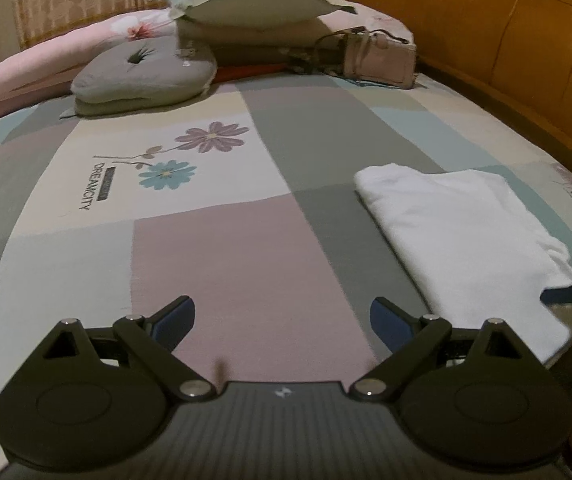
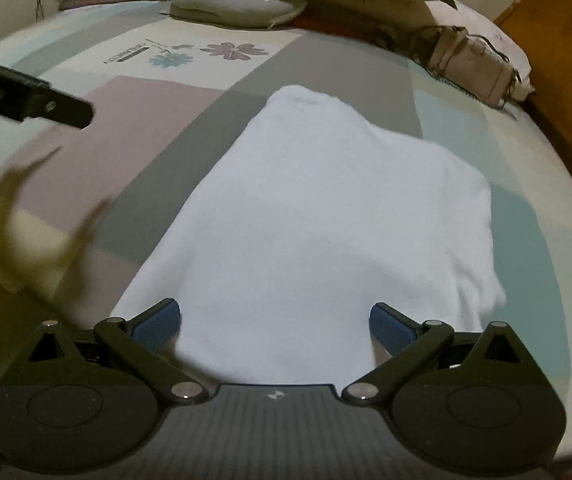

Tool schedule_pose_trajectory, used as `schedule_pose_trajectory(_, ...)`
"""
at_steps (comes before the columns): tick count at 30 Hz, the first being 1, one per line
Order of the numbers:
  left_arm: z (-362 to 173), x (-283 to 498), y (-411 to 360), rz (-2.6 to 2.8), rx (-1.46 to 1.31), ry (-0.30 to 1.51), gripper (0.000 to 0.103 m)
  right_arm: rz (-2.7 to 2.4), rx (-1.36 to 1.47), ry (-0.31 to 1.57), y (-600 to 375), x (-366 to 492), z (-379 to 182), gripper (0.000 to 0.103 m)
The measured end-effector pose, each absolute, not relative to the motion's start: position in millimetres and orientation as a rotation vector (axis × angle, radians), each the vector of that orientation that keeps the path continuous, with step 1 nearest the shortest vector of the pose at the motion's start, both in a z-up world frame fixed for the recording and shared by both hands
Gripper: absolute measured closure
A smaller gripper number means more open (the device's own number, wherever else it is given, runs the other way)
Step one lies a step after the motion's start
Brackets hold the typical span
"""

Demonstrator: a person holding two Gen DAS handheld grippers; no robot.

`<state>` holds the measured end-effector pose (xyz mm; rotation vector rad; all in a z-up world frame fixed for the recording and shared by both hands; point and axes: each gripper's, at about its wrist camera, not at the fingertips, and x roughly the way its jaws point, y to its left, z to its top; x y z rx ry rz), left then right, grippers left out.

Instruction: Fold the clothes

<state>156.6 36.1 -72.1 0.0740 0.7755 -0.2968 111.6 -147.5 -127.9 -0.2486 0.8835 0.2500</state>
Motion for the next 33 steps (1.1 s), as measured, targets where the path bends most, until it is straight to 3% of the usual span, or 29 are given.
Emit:
schedule_pose_trajectory(6,-67,152,16,-0.345,0.101,0.772,0.008,0.194,-0.205,0.821,-175,97,-114,0.000)
schedule_pose_trajectory(11,-65,148,-4,-0.377,0.141,0.778,0.008,0.137,-0.118,0.874,-208,96,-128,0.000)
schedule_pose_trajectory(20,-60,154,-26,-0.372,0.195,0.787,0.008,0.206,-0.045,0.709,-213,119,-99,0.000)
schedule_pose_trajectory(26,-59,156,-29,-0.358,0.216,0.805,0.008,0.195,-0.012,0.760,-219,139,-120,0.000)
schedule_pose_trajectory(33,-60,177,-69,-0.466,0.250,0.805,0.008,0.234,0.038,0.714,-237,101,-118,0.000)
